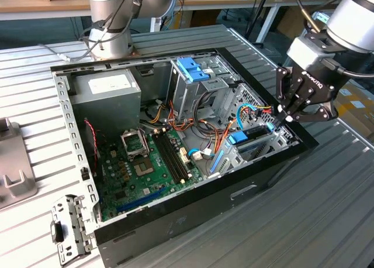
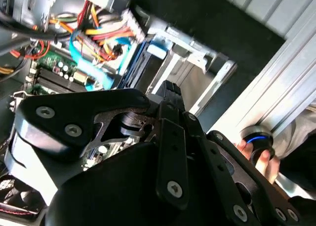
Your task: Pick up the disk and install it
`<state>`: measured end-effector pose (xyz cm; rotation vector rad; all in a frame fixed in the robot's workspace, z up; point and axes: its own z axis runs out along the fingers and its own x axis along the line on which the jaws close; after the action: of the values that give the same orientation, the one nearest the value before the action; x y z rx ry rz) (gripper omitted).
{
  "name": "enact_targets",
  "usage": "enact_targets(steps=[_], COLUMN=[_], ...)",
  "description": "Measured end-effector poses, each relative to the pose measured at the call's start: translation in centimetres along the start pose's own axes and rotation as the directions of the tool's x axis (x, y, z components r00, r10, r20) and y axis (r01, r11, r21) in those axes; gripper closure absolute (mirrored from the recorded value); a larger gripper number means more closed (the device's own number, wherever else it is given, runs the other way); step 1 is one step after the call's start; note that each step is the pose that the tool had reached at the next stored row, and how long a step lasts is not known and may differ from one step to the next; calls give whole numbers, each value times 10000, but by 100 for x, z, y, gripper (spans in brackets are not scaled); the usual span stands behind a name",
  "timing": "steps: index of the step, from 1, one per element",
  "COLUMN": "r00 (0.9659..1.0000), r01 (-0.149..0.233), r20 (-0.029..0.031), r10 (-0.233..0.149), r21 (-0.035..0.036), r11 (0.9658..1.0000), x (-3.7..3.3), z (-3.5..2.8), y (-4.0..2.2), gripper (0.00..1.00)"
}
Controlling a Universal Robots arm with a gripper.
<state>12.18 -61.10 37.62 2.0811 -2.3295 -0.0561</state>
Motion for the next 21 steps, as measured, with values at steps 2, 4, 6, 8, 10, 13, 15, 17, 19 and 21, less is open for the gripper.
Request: enact_targets(steps=[2,4,6,8,10,13,15,17,19,21], r00=[10000,10000,10000,10000,10000,10000,10000,10000,10000,10000], r01=[-2,-2,-3,-3,-4,-4,-4,-4,-4,-4], r20=[-6,-11,-21,-23,-21,-21,-21,-21,-20,-20], r10=[2,2,2,3,4,3,3,3,3,4], r21=[-51,-101,-181,-188,-188,-188,-188,-188,-189,-188], r11=[10000,9999,9998,9998,9998,9998,9998,9998,9998,9998], x=[-6,-12,-22,-26,-25,-25,-25,-25,-25,-25], z=[11,25,45,44,44,44,44,44,44,44], y=[-90,-175,-306,-333,-333,-334,-334,-334,-334,-334], gripper=[89,89,89,89,89,89,89,89,89,89])
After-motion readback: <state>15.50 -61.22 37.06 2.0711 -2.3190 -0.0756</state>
